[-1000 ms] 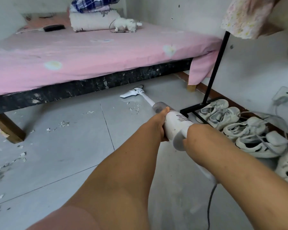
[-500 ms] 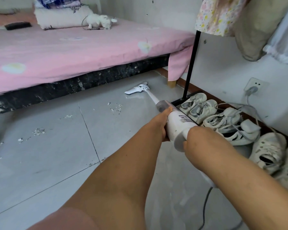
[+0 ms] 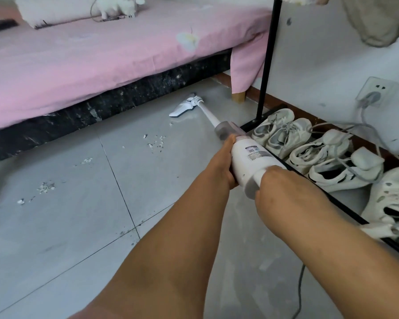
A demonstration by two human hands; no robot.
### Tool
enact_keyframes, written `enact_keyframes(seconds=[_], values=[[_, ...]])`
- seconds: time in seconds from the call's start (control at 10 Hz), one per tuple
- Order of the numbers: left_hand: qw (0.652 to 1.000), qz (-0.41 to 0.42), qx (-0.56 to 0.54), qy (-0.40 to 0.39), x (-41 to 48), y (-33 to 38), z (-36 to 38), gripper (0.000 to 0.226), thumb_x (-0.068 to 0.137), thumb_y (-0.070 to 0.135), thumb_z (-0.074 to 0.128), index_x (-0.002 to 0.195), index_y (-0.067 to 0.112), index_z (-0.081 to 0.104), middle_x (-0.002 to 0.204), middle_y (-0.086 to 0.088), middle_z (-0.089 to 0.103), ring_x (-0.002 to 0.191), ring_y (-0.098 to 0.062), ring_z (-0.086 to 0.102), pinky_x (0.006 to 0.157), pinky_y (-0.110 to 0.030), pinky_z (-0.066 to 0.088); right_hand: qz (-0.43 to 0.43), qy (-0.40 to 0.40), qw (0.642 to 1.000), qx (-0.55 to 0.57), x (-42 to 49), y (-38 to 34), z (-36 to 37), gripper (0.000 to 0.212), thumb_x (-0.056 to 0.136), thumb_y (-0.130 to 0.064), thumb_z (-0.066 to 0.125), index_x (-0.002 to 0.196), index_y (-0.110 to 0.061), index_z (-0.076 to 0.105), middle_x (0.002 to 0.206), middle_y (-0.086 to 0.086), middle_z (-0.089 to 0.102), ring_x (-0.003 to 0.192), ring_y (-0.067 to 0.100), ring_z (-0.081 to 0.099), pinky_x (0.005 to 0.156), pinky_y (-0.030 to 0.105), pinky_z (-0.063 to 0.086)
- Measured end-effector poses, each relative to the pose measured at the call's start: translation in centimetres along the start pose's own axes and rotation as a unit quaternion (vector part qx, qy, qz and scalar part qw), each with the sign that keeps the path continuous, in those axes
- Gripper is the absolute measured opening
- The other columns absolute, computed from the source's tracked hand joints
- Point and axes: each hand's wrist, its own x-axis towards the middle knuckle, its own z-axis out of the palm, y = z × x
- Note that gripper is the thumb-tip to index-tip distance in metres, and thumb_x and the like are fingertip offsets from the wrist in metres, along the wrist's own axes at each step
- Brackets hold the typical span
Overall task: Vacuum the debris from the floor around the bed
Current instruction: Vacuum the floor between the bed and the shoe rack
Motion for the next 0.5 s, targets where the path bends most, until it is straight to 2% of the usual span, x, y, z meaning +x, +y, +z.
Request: enact_keyframes(seconds=[0.1,0.2,0.3,0.4,0.5], values=[[1.000,0.011,0.022,0.014,1.6,-0.2,0.0,0.057,0.086,0.055,0.071,0.120,0.010,0.069,0.100,-0.013,0.077,0.082,-0.028,0.074,0.063,-0.039,0.060,-0.035,0.042,0.998,0.023,-0.6,0.3,-0.2,0.022,0.088,-0.015,0.046,0.070,-0.016,0.034,0.058,-0.006,0.030,0.054,0.021,0.034,0.045,0.021,0.022],[1.000,-0.013,0.010,-0.014,0.5,-1.0,-1.5,0.049,0.084,0.054,0.073,0.105,0.011,0.072,0.091,-0.013,0.077,0.075,-0.028,0.075,0.060,-0.041,0.061,-0.038,0.001,0.998,0.054,-1.1,-0.1,-0.2,0.010,0.091,-0.014,0.040,0.082,-0.012,0.036,0.070,0.001,0.036,0.064,0.022,0.039,0.054,0.025,0.031],[0.999,-0.044,-0.008,0.001,-0.2,-1.7,-0.9,0.057,0.086,0.059,0.069,0.117,0.011,0.069,0.099,-0.015,0.076,0.083,-0.030,0.075,0.068,-0.045,0.062,0.016,-0.062,0.997,0.048,-2.4,0.1,-1.4,0.013,0.093,-0.014,0.037,0.102,-0.007,0.042,0.095,0.009,0.057,0.077,0.027,0.054,0.064,0.028,0.040],[0.997,-0.076,0.012,0.012,-4.3,-1.6,0.3,0.066,0.085,0.061,0.068,0.129,0.012,0.065,0.115,-0.016,0.073,0.103,-0.033,0.071,0.085,-0.049,0.059,0.074,-0.099,0.992,0.001,-4.3,0.5,-4.0,0.034,0.094,-0.014,0.040,0.127,-0.005,0.037,0.115,0.008,0.060,0.101,0.022,0.063,0.067,0.025,0.035],[0.993,-0.111,0.021,0.018,-7.8,-0.3,1.7,0.070,0.084,0.061,0.069,0.134,0.012,0.062,0.123,-0.016,0.070,0.112,-0.034,0.068,0.094,-0.053,0.055,0.077,-0.172,0.982,-0.023,-5.7,-0.1,-7.2,0.034,0.098,-0.011,0.036,0.131,-0.004,0.035,0.125,0.012,0.055,0.110,0.020,0.060,0.075,0.024,0.042]])
